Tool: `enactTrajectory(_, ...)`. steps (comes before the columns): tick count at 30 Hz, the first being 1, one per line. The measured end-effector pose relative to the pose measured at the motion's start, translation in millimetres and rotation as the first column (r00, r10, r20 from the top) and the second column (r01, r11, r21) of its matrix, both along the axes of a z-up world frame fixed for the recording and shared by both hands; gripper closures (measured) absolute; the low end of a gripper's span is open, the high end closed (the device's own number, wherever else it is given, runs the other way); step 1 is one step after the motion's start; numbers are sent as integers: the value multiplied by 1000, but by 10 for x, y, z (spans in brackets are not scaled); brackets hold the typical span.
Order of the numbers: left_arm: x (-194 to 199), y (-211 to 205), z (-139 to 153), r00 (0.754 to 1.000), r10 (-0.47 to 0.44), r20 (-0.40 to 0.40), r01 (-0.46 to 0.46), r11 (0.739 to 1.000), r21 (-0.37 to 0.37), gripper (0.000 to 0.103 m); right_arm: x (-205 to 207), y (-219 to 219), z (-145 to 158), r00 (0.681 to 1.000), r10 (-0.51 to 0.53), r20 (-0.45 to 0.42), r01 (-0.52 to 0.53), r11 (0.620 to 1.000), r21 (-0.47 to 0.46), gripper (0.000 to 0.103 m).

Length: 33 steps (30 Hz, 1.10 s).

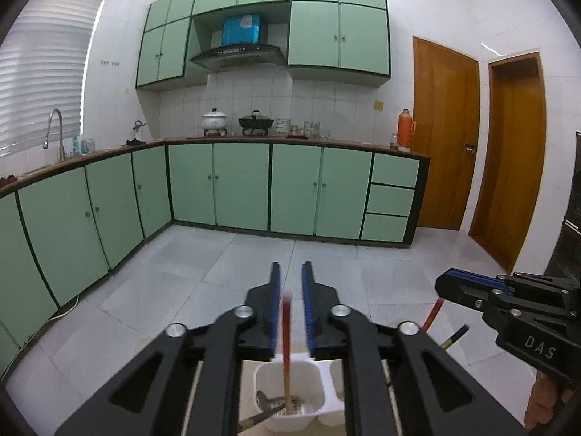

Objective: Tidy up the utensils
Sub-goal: 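Open the right tool and withdraw it from the holder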

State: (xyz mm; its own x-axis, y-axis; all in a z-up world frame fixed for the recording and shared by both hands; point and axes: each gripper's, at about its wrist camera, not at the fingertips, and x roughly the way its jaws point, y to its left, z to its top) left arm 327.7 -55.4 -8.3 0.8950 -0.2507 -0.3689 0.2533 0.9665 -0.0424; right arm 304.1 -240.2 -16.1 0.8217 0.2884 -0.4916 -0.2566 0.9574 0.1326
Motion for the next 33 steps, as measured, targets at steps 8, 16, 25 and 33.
enactTrajectory(8,-343,134,112,999,16,41,-15,1000,-22,41,-401,-135,111,990,-103,100,101,995,21,34)
enactTrajectory(16,-1002,310,109,995,40,94,-36,998,-43,15,-1079,-183,77,963,-167,212,173,985,-12,9)
enactTrajectory(25,-1605,531,-306,997,75,17,-75,997,-29,9,-1589,-286,-367,960,-233,154,232,972,24,6)
enactTrajectory(33,-1886,571,-836,992,83,-96,-80,996,34,8,-1870,-205,-889,969,-240,65,240,971,9,5)
